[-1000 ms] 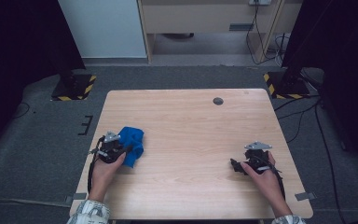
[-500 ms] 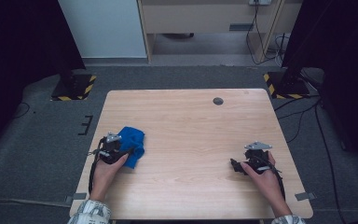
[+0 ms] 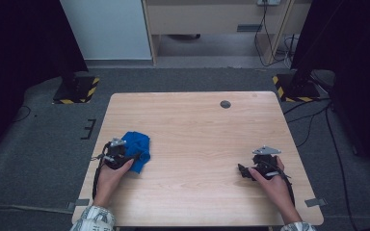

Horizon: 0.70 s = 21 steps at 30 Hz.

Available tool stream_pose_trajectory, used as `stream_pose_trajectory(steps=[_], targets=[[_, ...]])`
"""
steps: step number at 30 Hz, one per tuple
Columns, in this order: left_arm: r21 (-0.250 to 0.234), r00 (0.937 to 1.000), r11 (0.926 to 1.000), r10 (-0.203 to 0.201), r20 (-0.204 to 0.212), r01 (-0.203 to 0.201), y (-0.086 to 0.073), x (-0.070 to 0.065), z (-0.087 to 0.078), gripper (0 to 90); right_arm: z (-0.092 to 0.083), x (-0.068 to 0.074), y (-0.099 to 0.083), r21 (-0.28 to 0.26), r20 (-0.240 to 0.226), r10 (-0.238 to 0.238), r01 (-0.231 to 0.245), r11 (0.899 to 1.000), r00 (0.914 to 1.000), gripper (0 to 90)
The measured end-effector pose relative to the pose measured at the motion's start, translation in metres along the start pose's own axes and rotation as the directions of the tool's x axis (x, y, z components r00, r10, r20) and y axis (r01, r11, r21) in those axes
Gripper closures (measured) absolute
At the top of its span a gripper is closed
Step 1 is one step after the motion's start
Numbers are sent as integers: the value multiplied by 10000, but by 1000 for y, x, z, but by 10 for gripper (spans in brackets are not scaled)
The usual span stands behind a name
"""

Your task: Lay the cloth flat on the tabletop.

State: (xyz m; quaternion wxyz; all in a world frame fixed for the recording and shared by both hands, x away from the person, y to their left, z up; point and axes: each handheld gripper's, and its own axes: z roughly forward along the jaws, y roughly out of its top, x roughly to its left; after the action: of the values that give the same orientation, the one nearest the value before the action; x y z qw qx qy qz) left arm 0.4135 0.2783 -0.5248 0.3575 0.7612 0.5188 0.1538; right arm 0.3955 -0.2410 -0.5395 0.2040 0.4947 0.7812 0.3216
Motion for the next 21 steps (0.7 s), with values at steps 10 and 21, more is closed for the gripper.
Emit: stream_pose_trajectory(steps=[10,21], targets=[[56,9999,9999,86,-90,-85,2,-3,0,718,0,0,0,4,-16,-2,2,10000,10000,5],[31,9986,9990,440,307,-441,7,-20,0,743,0,1,0,9,-15,9,-9,10000,10000,5]])
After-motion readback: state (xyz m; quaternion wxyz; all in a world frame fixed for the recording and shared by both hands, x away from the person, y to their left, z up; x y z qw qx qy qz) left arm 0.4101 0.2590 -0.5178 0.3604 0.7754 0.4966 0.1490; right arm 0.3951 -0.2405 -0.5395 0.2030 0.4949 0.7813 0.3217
